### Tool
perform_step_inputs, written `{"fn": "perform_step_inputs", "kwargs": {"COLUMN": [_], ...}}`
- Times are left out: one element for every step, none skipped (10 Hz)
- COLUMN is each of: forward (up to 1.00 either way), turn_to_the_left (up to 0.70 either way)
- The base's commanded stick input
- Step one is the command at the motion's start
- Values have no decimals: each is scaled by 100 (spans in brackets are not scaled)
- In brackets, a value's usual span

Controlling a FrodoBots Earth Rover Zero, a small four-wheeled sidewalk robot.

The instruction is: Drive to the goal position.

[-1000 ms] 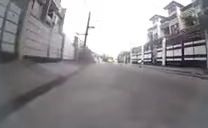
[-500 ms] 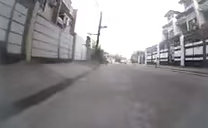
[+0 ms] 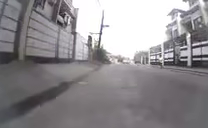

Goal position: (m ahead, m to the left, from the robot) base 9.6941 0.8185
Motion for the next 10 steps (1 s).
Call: {"fn": "perform_step_inputs", "kwargs": {"forward": [100, 100, 100, 100, 100, 100, 100, 100, 100, 100], "turn_to_the_left": [1, 1, 1, -8, -17, -26, -34, -13, 1, 1]}}
